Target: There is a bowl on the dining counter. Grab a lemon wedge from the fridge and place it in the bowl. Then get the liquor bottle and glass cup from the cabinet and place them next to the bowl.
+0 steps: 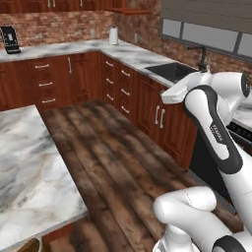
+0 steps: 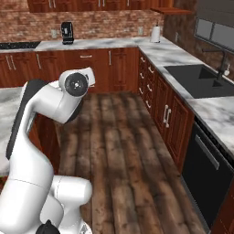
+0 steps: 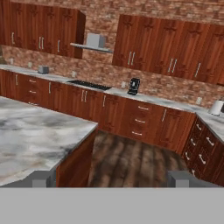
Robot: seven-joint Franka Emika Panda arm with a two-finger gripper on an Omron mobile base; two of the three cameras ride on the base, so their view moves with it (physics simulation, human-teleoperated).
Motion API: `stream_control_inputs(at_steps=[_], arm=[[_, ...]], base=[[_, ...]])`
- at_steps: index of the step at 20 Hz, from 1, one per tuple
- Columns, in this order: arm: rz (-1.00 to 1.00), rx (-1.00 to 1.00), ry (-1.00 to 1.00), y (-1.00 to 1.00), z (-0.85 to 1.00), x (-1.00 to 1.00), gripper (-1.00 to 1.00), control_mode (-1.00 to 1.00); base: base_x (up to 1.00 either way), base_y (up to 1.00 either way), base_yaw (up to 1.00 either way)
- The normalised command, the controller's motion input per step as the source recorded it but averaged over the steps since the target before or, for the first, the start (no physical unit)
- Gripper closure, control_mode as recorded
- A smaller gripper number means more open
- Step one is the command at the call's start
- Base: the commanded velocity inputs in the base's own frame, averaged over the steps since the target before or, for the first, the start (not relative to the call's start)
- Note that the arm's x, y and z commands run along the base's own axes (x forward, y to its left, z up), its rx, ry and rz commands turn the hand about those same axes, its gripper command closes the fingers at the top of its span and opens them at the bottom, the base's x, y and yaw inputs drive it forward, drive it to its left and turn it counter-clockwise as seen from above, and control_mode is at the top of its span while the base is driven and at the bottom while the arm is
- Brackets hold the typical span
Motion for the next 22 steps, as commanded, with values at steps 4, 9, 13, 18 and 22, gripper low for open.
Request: stream_control_inputs(at_steps=[4, 9, 13, 18, 22], arm=[[0.00, 0.00, 0.00, 0.00, 0.00, 0.00, -1.00, 1.00], [0.00, 0.00, 0.00, 0.00, 0.00, 0.00, -1.00, 1.00], [0.00, 0.00, 0.00, 0.00, 0.00, 0.00, -1.00, 1.00], [0.00, 0.00, 0.00, 0.00, 0.00, 0.00, -1.00, 1.00], [0.00, 0.00, 0.00, 0.00, 0.00, 0.00, -1.00, 1.00]], base=[[1.00, -0.21, -0.07], [1.00, -0.63, -0.01], [1.00, -0.44, 0.00], [1.00, -0.02, 0.00], [1.00, 0.00, 0.00]])
